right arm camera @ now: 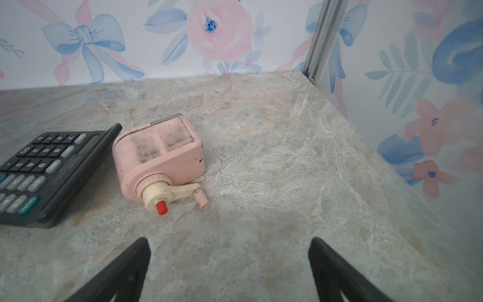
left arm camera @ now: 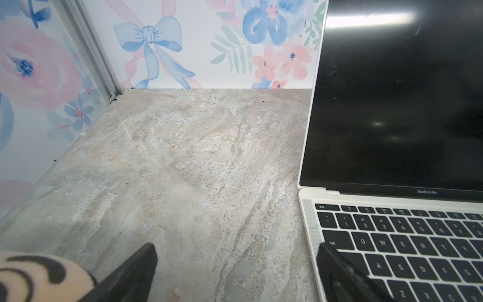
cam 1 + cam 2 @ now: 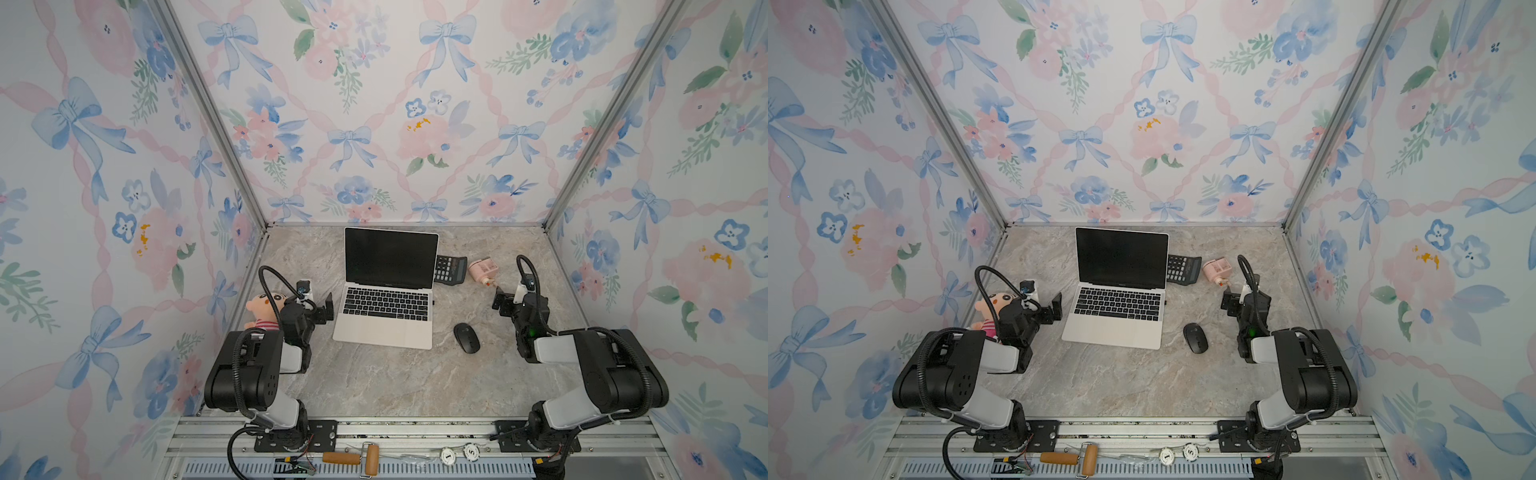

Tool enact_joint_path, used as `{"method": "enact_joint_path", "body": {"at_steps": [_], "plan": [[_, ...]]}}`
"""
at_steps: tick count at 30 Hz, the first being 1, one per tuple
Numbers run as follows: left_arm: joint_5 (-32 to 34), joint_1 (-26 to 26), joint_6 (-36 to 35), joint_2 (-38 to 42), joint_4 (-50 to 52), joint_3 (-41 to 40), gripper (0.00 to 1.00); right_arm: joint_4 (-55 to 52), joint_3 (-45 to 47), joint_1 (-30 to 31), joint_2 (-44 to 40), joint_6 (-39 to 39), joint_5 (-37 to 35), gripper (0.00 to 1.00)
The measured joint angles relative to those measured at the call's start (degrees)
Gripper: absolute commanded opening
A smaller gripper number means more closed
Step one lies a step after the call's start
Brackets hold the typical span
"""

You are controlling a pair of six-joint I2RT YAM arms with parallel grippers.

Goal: Insert the wireless mouse receiver into the laptop
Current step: Reset both arms

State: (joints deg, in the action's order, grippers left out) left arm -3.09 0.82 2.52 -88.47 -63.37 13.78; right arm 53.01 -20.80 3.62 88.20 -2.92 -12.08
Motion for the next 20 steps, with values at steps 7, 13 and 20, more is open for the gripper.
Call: {"method": "enact_joint_path", "body": {"at_steps": [7, 13, 20], "plan": [[0.0, 0.0, 0.0, 0.0, 0.0, 0.0, 0.98, -0.7, -0.3, 0.6, 0.0, 0.9, -3.0, 0.96], [0.0, 0.0, 0.0, 0.0, 0.0, 0.0, 0.98, -0.9, -0.3, 1.5, 0.0, 1.8, -4.3, 0.96], [0.0, 0.0, 0.0, 0.0, 0.0, 0.0, 0.98, -0.4, -0.2, 1.7, 0.0, 1.9, -5.8, 0.96]]}}
